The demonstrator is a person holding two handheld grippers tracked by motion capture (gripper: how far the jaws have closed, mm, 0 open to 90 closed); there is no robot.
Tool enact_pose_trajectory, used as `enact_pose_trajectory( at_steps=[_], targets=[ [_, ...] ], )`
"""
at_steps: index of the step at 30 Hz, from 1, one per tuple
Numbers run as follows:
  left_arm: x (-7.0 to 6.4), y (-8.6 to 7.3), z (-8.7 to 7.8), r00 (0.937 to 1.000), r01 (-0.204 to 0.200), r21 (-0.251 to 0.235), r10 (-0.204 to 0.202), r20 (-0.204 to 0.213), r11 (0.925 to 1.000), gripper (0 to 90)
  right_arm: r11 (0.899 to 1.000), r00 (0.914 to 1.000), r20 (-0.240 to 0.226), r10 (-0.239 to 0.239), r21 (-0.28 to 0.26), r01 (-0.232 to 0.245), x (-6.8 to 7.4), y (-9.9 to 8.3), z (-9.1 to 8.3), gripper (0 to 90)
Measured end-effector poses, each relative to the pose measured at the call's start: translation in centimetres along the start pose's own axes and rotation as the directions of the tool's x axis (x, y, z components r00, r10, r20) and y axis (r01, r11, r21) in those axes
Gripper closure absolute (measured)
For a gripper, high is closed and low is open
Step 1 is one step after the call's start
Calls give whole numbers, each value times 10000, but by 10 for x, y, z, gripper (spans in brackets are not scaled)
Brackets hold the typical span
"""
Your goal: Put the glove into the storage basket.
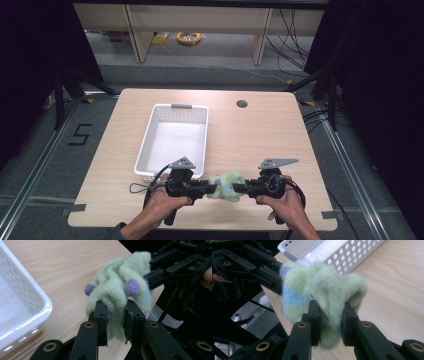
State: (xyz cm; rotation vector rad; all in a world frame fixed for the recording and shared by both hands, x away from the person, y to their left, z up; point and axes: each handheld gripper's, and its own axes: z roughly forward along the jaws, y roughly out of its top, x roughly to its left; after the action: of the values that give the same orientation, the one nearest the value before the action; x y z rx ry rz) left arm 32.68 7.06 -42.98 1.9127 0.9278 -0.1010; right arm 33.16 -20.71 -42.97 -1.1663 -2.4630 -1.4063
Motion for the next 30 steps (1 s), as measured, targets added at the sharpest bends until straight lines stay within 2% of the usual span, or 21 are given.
enact_pose_trajectory(
  at_steps=[2, 3, 4, 5, 8, 9, 12, 13, 15, 16, 17, 20, 22, 23, 25, 26, 28, 30],
  targets=[
    [2, 5, -6, 10000, -69, -63, 69, -20, 10000, 737, 10000, 10000, 47, -52, -11, 52, 1, 4, 0, 743],
    [3, 8, -9, 10000, -41, -38, 42, 26, 10000, 737, 10000, 10000, -88, 37, 21, -37, 3, 9, 0, 742],
    [3, 10, -10, 10000, -7, -89, 6, -82, 10000, 737, 9999, 9999, 23, -101, -13, 101, 3, 16, 0, 742],
    [4, 16, -16, 9998, -109, -95, 108, -155, 9999, 737, 10000, 10000, -37, -17, 22, 17, 5, 20, 1, 742],
    [6, 21, -22, 9998, -151, -147, 149, -151, 9998, 736, 9997, 9997, 65, -238, 20, 238, 7, 30, 1, 742],
    [7, 25, -26, 9992, -234, -172, 228, -325, 9996, 736, 9999, 9999, 56, -123, -28, 124, 9, 33, 2, 743],
    [15, 31, -33, 9993, -81, -234, 73, -362, 9997, 735, 9990, 9990, 91, -440, -32, 440, 12, 48, 4, 742],
    [21, 33, -37, 9993, 21, -269, -31, -380, 9996, 735, 9984, 9983, 152, -556, -48, 557, 13, 56, 8, 742],
    [24, 34, -39, 9994, 75, -277, -84, -333, 9996, 735, 9988, 9988, 72, -483, -2, 483, 15, 59, 11, 742],
    [30, 35, -43, 9987, 169, -286, -183, -486, 9994, 736, 9987, 9987, 67, -509, 89, 508, 16, 66, 17, 742],
    [30, 35, -43, 9987, 169, -286, -183, -486, 9994, 735, 9987, 9987, 67, -509, 89, 508, 16, 66, 17, 742],
    [39, 38, -49, 9981, 254, -279, -269, -555, 9993, 735, 9962, 9963, 268, -819, 309, 810, 19, 80, 28, 742],
    [44, 41, -54, 9970, 268, -334, -291, -714, 9991, 734, 9962, 9966, 251, -785, 404, 775, 21, 84, 31, 742],
    [45, 42, -56, 9968, 296, -333, -320, -732, 9990, 734, 9945, 9949, 270, -975, 407, 963, 21, 88, 35, 742],
    [51, 45, -61, 9968, 337, -280, -356, -709, 9990, 734, 9951, 9957, 278, -884, 466, 870, 23, 95, 40, 742],
    [54, 47, -63, 9948, 420, -369, -452, -909, 9984, 734, 9952, 9958, 322, -855, 510, 838, 24, 98, 42, 742],
    [58, 48, -67, 9945, 449, -262, -471, -933, 9986, 734, 9937, 9942, 335, -1021, 503, 1004, 22, 105, 48, 742],
    [63, 50, -70, 9933, 503, -247, -526, -1030, 9984, 734, 9943, 9956, 192, -921, 551, 909, 22, 109, 56, 742]
  ],
)
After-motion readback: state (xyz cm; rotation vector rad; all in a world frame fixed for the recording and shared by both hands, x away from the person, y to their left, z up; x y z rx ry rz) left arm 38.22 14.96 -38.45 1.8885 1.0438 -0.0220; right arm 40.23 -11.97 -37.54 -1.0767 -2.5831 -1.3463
